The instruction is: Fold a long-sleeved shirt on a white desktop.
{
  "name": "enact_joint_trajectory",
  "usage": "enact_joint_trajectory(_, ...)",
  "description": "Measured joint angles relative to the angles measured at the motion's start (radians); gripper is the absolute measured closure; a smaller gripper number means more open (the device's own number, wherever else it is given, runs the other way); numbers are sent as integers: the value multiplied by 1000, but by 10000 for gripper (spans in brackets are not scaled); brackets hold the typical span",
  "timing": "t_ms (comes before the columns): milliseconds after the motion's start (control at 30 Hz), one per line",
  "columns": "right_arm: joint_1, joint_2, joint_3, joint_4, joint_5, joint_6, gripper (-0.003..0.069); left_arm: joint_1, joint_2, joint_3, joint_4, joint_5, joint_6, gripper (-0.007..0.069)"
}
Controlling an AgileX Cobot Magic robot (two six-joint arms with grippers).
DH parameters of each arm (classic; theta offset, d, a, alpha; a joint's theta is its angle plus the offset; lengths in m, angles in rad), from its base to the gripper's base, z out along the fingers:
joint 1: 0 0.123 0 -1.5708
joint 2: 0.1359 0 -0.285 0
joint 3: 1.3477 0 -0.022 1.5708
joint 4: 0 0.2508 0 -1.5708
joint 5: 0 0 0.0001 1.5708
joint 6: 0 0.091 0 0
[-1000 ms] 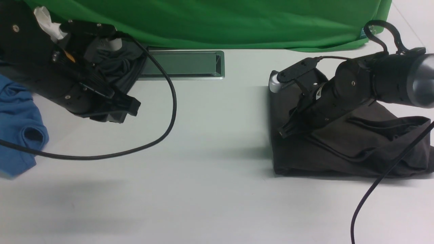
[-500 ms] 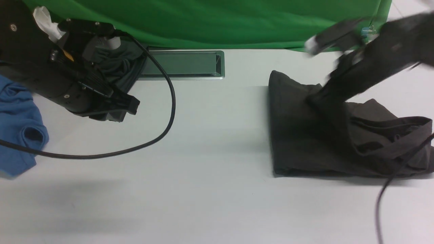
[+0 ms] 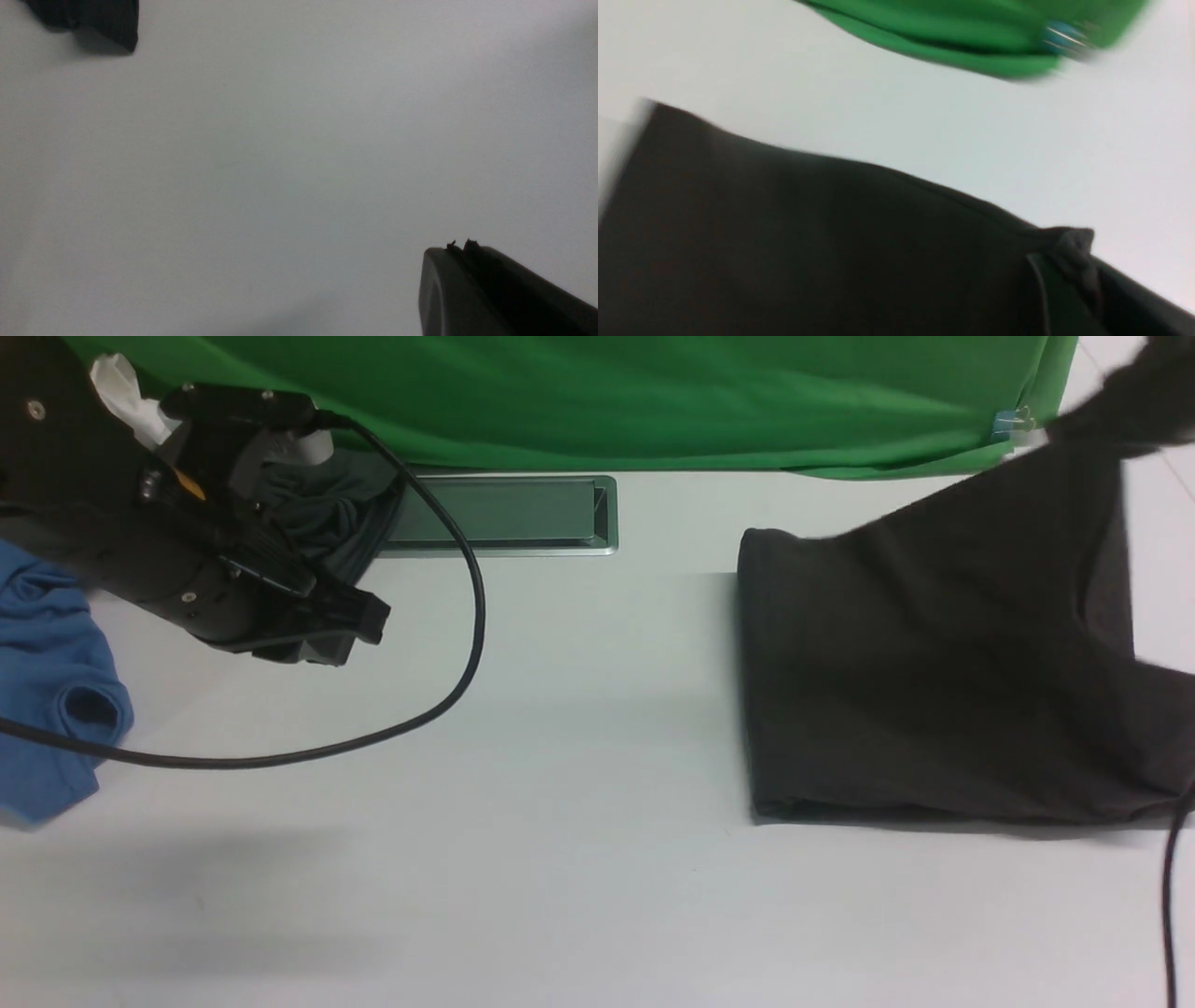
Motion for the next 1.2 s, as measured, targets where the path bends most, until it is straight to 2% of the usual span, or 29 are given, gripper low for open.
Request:
enact_joint_trajectory(233, 203, 85, 82, 91, 15, -42, 620, 0, 0, 0, -1, 1, 4, 583)
enact_joint_trajectory(367, 256, 141, 121, 98, 26, -27, 620, 0, 0, 0, -1, 10, 16, 583)
enact_joint_trajectory(533, 276, 147, 123, 98, 29, -18, 616, 0, 0, 0, -1, 12, 19, 583)
enact_joint_trajectory(633, 278, 146, 123, 97, 33, -2, 576, 0, 0, 0, -1, 12, 20, 583)
enact_joint_trajectory(700, 271, 138, 123, 95, 37, 16, 468, 0, 0, 0, -1, 12, 24, 583)
enact_joint_trajectory(733, 261, 129, 123, 95, 38, 18, 375, 0, 0, 0, -1, 12, 24, 583)
enact_joint_trajectory(767, 259, 126, 123, 94, 38, 18, 361, 0, 0, 0, -1, 12, 24, 583)
enact_joint_trajectory(867, 206, 82, 114, 87, 37, -3, 152, 0, 0, 0, -1, 12, 27, 583)
enact_joint_trajectory(900, 188, 69, 110, 84, 37, -9, 123, 0, 0, 0, -1, 12, 27, 583)
enact_joint_trajectory(1000, 111, 31, 88, 77, 30, -45, 94, 0, 0, 0, -1, 12, 27, 583)
enact_joint_trajectory(1133, 9, 19, 74, 73, 49, -103, 132, 0, 0, 0, -1, 12, 27, 583)
enact_joint_trajectory(1167, -38, 32, 74, 71, 81, -114, 163, 0, 0, 0, -1, 6, 27, 583)
enact_joint_trajectory(1200, -43, 32, 74, 71, 86, -114, 165, 0, 0, 0, -1, 4, 27, 583)
